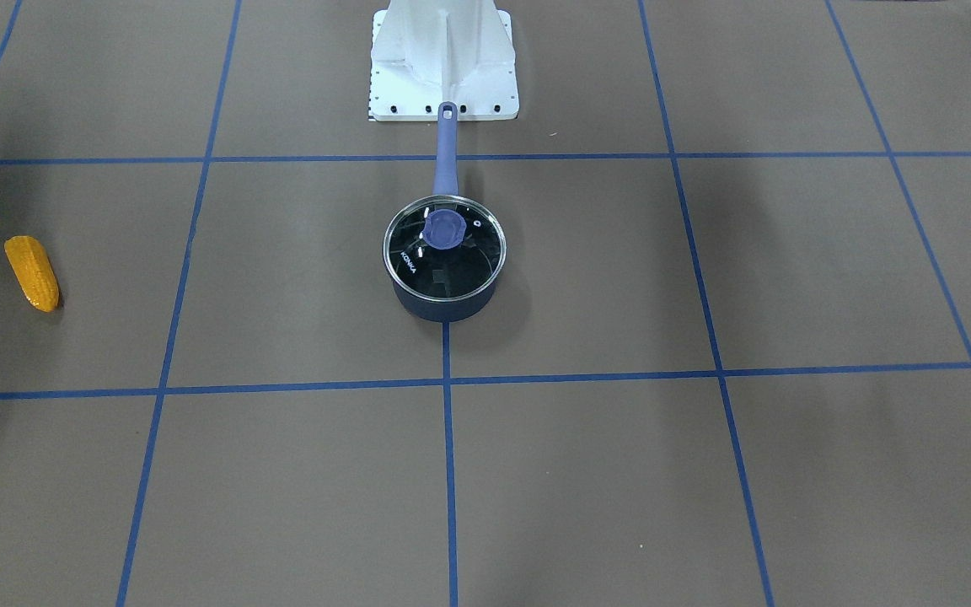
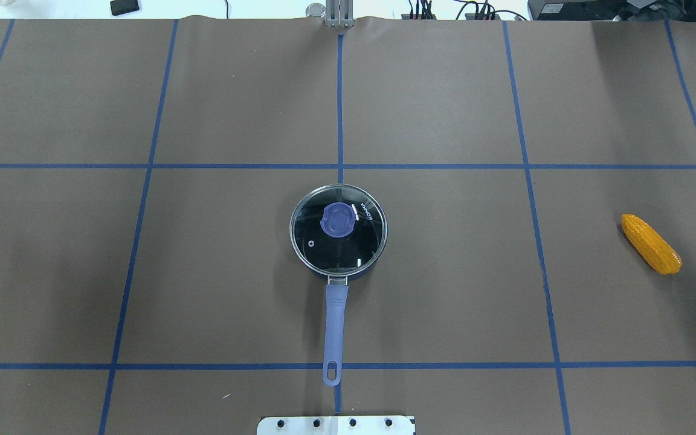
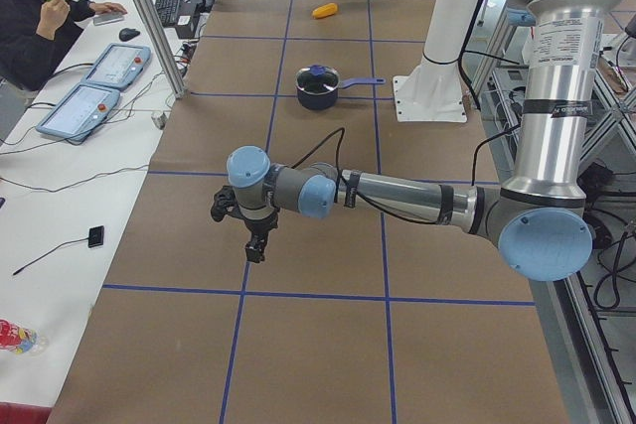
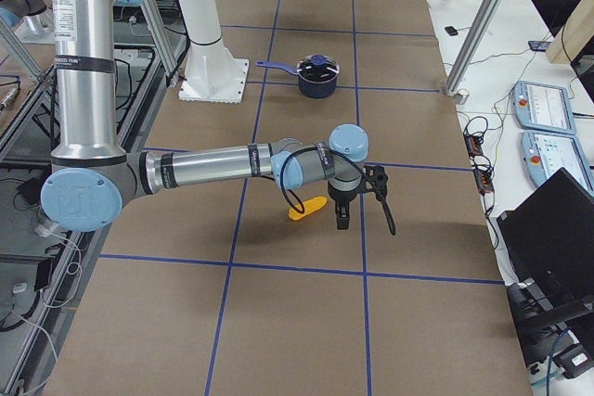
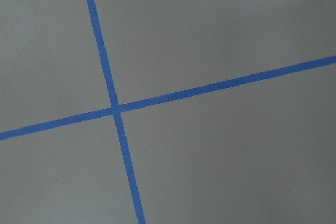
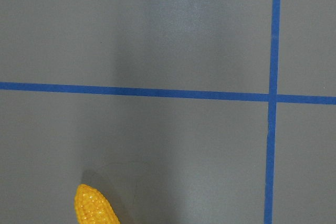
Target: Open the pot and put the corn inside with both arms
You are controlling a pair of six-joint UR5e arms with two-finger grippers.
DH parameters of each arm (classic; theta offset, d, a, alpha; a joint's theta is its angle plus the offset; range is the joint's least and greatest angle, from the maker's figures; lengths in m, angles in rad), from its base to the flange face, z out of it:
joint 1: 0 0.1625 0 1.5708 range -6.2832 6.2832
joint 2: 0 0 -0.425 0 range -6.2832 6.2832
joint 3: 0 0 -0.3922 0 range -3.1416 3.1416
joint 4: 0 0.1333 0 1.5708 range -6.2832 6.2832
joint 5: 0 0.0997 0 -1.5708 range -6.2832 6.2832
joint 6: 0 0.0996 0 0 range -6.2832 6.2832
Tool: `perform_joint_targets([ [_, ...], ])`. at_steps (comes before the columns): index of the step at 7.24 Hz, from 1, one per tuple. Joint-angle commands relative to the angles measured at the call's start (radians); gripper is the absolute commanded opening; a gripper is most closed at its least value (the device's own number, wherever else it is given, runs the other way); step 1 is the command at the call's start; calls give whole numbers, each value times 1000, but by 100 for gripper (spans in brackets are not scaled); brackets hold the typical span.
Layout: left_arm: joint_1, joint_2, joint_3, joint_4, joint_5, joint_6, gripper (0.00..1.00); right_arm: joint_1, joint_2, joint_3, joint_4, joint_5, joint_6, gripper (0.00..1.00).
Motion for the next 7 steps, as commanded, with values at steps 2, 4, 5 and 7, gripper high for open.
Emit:
perform_joint_targets([
  [2,3,-18,-9,15,-2,-6,99,0,11,2,6,-4,-5,100],
  [4,9,-96,-29,29,-64,-223,99,0,14,42,6,3,0,100],
  [5,50,-168,-50,90,-66,-314,99,0,15,53,6,6,-3,100],
  [7,135,-407,-95,356,-61,-403,99,-9,17,45,5,6,-5,100],
])
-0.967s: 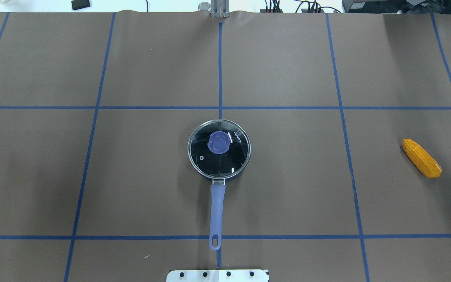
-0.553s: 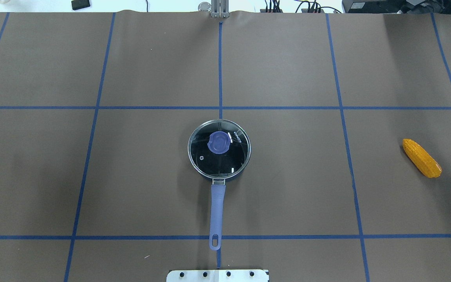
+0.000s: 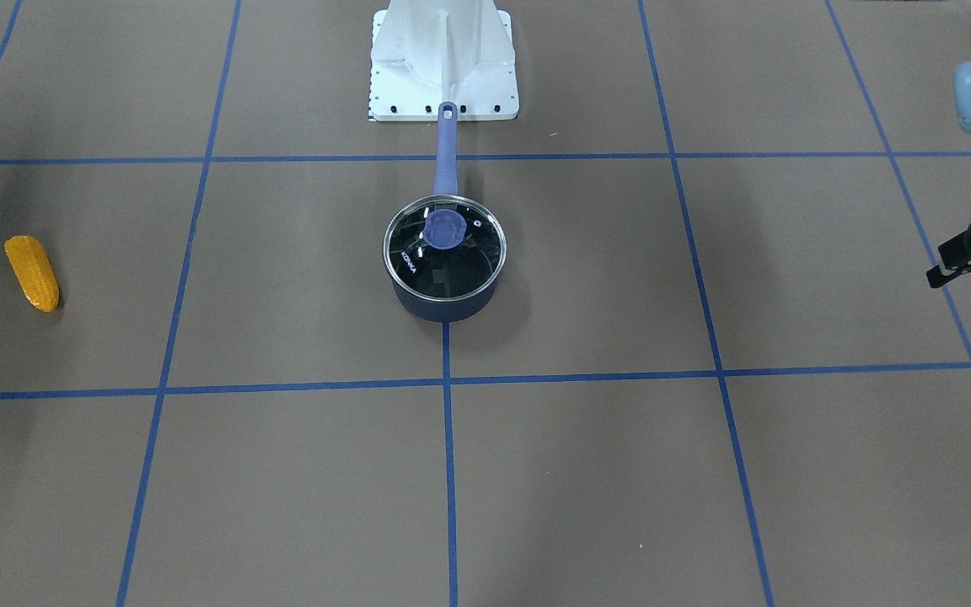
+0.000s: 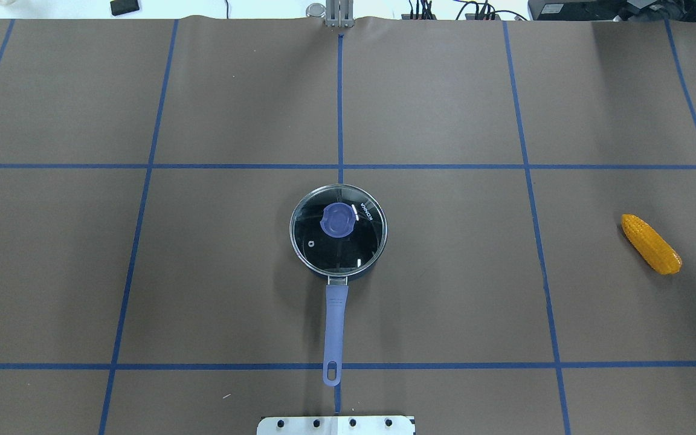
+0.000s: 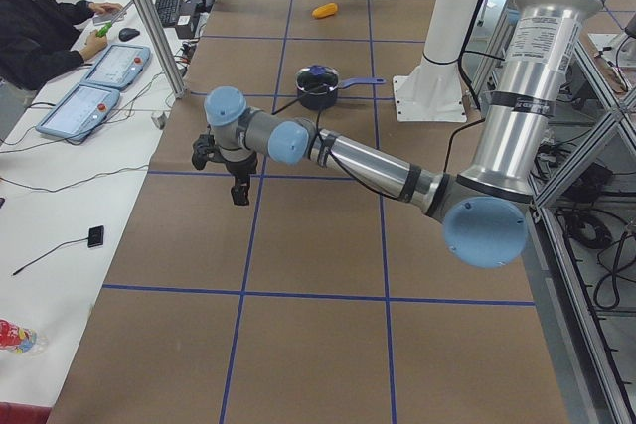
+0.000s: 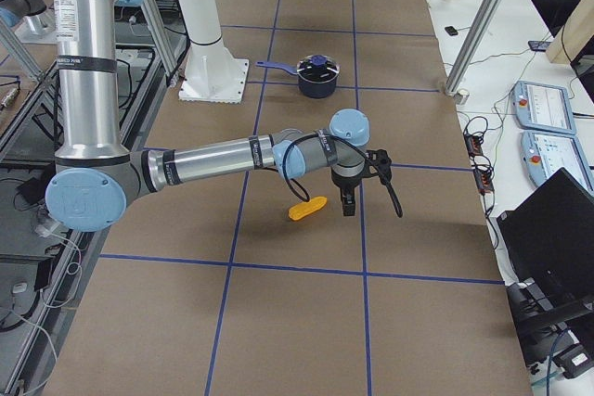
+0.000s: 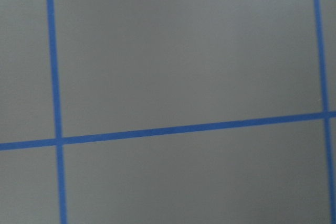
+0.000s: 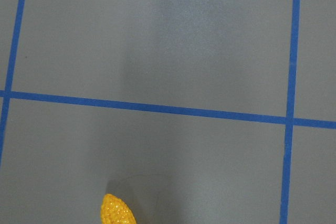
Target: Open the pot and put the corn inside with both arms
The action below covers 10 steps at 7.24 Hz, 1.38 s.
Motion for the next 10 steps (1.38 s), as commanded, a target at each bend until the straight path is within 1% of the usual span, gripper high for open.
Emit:
perform_joint_targets([
  [1,125,-220,-49,194,3,-157,99,-17,10,17,-1,-5,-8,100],
  [2,195,-291,-51,188,18,-296,99,-37,13,25,5,1,-16,100],
  [3,246,-339,-54,186,23,-348,99,-52,13,13,38,-8,-4,100],
  [4,295,-371,-52,185,53,-353,99,-52,2,8,42,1,-1,100],
  [5,356,-417,-46,186,132,-356,99,-56,-1,8,42,4,-1,100],
  [6,424,-451,-38,188,162,-371,99,-84,-22,10,42,3,-8,100],
  [7,488,-494,-31,186,219,-426,99,-121,-44,11,45,-2,-13,100],
  [8,565,-541,-15,186,280,-472,100,-159,-70,10,90,-11,-14,99],
  [9,601,-586,14,186,321,-489,100,-199,-103,8,152,-31,-14,97],
  [10,633,-604,23,186,351,-491,100,-241,-116,7,186,-58,-14,96],
])
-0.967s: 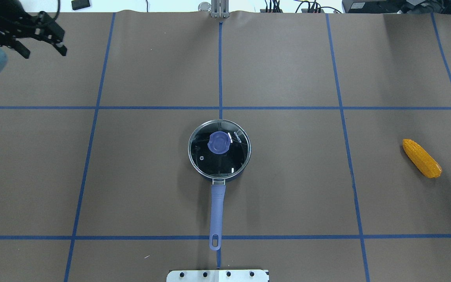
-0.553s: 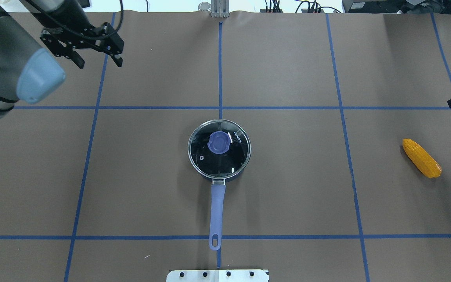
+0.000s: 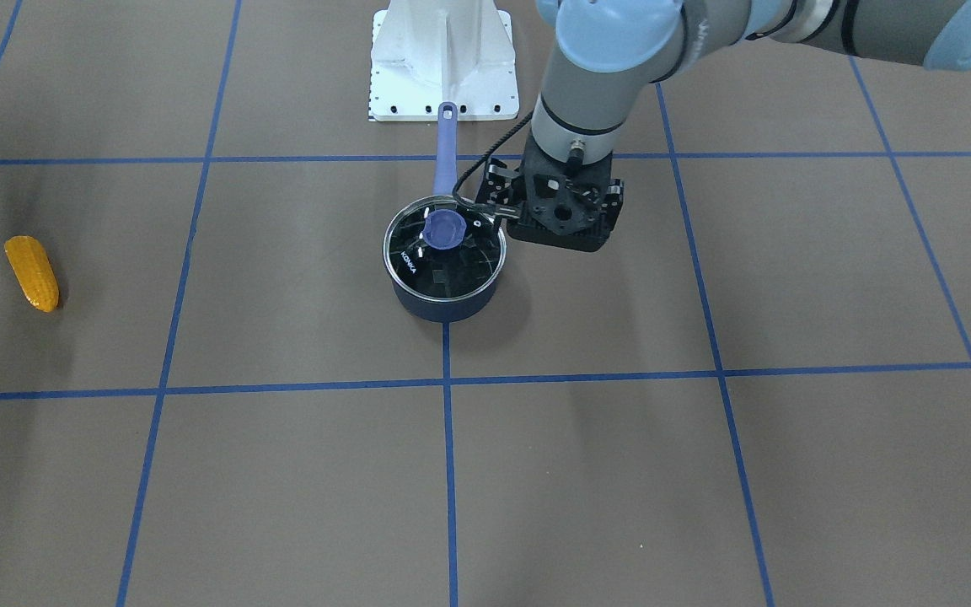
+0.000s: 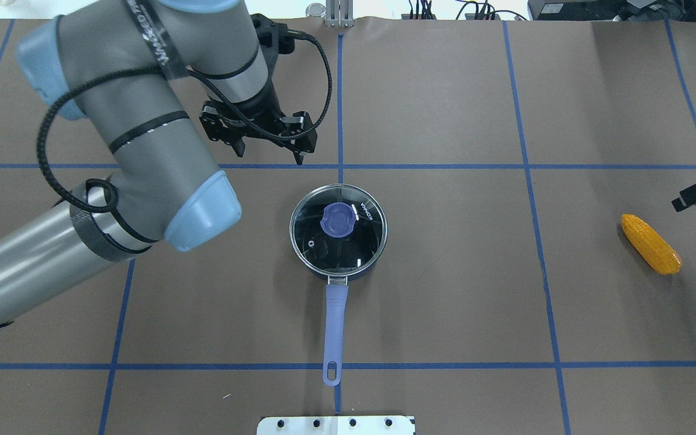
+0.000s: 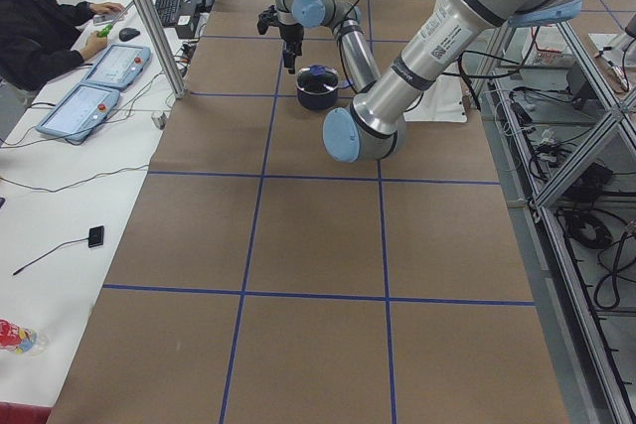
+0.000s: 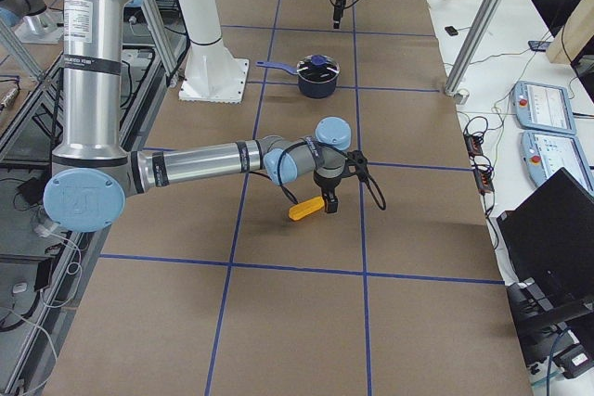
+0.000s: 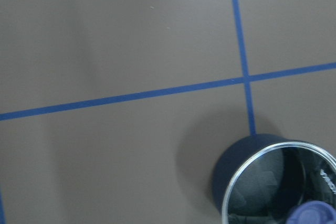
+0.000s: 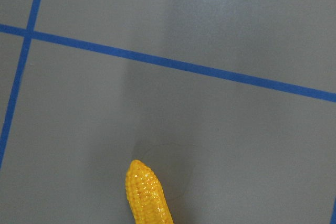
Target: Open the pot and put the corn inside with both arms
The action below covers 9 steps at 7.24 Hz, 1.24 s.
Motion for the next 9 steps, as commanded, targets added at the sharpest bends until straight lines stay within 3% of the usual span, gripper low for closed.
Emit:
perform_joint_targets([
  [1,52,-37,20,0,46,-14,100,-93,-22,-2,52,-57,0,95],
  [3,64,-35,20,1,46,-15,100,-148,-22,-2,64,-94,-2,94],
  [4,64,-34,21,1,46,-15,100,-151,-25,-5,64,-94,-8,90],
  [9,76,-29,32,0,58,-14,100,-202,-9,-63,64,-94,-40,89],
])
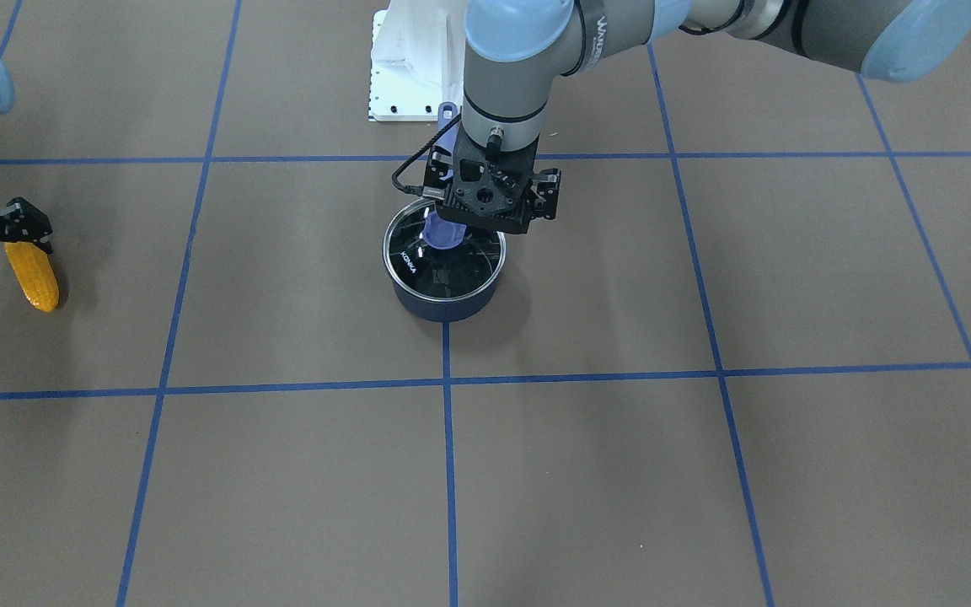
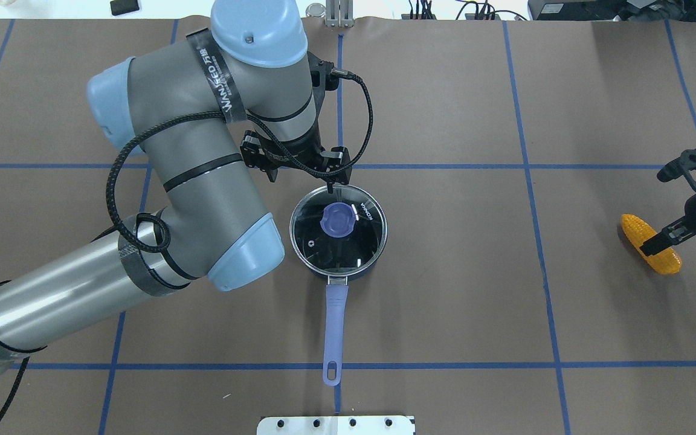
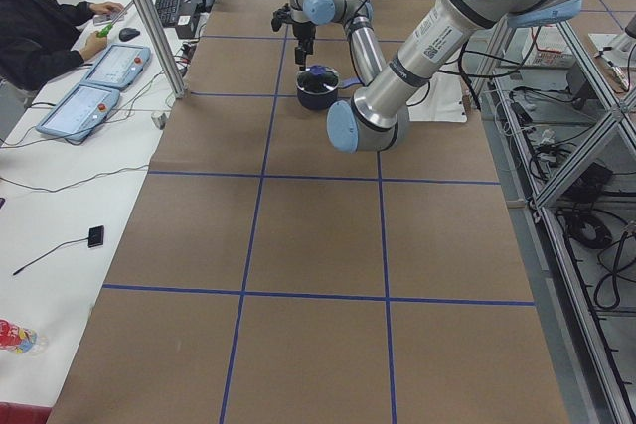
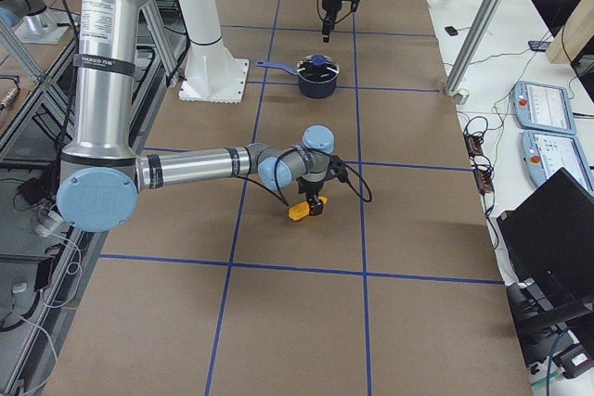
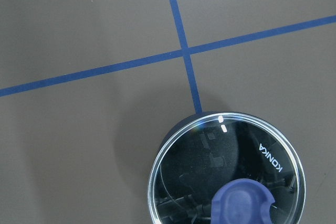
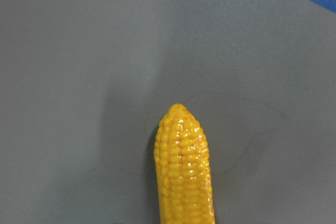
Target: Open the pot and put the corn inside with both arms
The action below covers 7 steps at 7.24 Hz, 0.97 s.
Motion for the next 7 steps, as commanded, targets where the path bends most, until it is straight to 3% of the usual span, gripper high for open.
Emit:
perform_joint_targets([
  [1,5,3,2,-1,4,0,100,-22,7,-24,2,1,-5,89],
  [3,7,6,2,-1,4,2,100,-26,5,-27,0,-2,-34,76],
  [5,7,9,2,-1,4,3,100,-30,5,-47,0,-2,-74,75],
  [6,7,11,2,-2,4,5,100,-30,4,-49,0,-3,-80,58],
  [7,7,11,1,-2,4,6,100,-30,5,-49,0,-2,-80,54],
])
